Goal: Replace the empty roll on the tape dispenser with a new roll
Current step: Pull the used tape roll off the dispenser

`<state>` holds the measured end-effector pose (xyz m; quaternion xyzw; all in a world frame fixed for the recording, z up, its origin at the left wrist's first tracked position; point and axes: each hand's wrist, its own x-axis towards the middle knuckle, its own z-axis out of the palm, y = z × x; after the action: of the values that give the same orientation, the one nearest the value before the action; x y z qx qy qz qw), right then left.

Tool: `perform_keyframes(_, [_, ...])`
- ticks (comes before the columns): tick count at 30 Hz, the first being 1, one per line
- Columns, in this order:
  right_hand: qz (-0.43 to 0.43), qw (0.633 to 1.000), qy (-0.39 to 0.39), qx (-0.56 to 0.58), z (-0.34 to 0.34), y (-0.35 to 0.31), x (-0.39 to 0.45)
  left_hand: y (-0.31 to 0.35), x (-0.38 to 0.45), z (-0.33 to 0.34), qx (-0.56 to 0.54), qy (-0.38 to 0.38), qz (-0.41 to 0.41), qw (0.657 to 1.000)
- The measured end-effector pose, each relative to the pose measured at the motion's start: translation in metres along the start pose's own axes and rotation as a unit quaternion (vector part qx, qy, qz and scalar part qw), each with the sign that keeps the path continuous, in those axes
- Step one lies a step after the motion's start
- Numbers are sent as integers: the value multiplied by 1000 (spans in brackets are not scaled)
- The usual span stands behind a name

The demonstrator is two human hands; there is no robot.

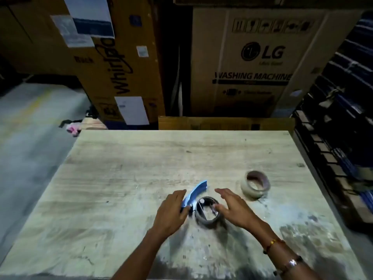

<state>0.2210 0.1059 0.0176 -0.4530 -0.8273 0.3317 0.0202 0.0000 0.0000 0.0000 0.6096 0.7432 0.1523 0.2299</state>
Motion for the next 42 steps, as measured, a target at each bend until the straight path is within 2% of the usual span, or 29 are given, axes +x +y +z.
perform_keyframes(3, [-11,998,-56,26,12,4,-5,8,-7,14,-61,-5,-38,997])
perform_keyframes(6, [-12,995,-86,55,24,7,-7,15,-13,23,-136,31,-102,985])
perform_keyframes(12, [-22,999,-42,1,46,15,-5,19,-6,38,-181,88,-175,964])
perform_keyframes(17, [-21,998,1,63,51,17,-4,22,-7,39,-214,118,-214,946])
perform_keyframes(22, [1,963,-2,269,42,10,-2,21,-16,27,-298,183,-215,912])
perform_keyframes(28, [58,908,-24,415,34,5,1,27,-16,3,-357,225,-185,888])
perform_keyframes(36, [100,860,-37,499,23,-10,-4,11,-4,-14,-294,192,-127,928])
perform_keyframes(39, [59,869,-14,491,17,-18,-11,9,0,-16,-258,223,-76,937])
perform_keyframes(42, [8,902,16,430,25,-22,-4,-4,8,-11,-279,270,-53,920])
